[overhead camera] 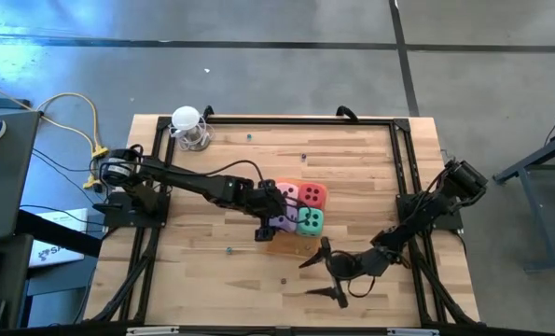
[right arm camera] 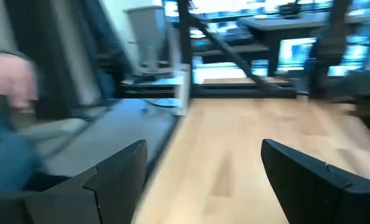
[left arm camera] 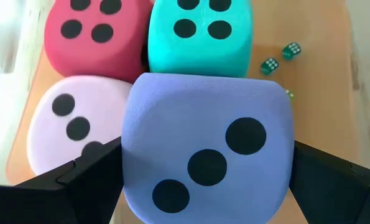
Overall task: Pick & Place Dice
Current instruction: Put the large violet die into the orange bin, then put the small blue die into the orange bin
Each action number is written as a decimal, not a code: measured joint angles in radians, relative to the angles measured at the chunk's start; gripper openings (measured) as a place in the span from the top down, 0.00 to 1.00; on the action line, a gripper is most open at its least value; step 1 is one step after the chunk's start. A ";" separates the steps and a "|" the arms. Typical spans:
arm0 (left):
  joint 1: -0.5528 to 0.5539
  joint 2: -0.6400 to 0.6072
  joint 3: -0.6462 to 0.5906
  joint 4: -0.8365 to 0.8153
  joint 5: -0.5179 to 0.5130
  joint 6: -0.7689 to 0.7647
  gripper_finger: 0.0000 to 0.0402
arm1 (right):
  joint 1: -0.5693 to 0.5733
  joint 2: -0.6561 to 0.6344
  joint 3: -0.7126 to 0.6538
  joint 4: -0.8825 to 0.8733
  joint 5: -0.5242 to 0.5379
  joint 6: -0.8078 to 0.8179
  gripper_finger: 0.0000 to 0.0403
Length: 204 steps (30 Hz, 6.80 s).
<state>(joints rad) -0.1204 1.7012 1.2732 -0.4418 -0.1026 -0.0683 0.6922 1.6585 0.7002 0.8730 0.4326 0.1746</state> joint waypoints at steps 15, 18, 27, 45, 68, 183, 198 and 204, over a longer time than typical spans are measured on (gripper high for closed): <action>0.000 0.000 0.000 0.005 0.002 0.000 0.06 | -0.286 0.000 0.000 -0.086 0.088 0.062 0.24; 0.000 0.000 0.000 0.005 0.002 0.001 0.06 | -0.326 0.000 0.000 -0.092 0.037 0.072 0.24; 0.000 0.003 0.000 0.000 -0.002 0.001 0.06 | -0.393 -0.002 0.002 -0.231 0.032 0.214 0.24; 0.000 0.003 -0.001 -0.003 0.002 0.000 0.06 | -0.398 0.100 0.002 -0.226 0.043 0.273 0.24; -0.008 -0.002 0.003 0.004 0.002 0.003 0.06 | -0.381 0.060 0.064 -0.126 0.116 0.137 0.24; -0.641 -0.236 -0.283 -0.326 -0.381 -0.770 0.06 | 0.037 -0.258 0.112 -0.600 0.194 0.082 0.48; -0.733 -0.232 -0.539 -0.015 -0.568 -0.816 0.06 | 0.023 -0.138 0.112 -0.545 0.138 0.114 0.48; -0.733 -0.232 -0.605 0.098 -0.581 -0.816 0.06 | 0.019 -0.138 0.112 -0.543 0.114 0.109 0.48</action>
<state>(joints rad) -0.8532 1.4689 0.6677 -0.3435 -0.6837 -0.8839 0.7113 1.5200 0.8124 0.3297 0.5468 0.2840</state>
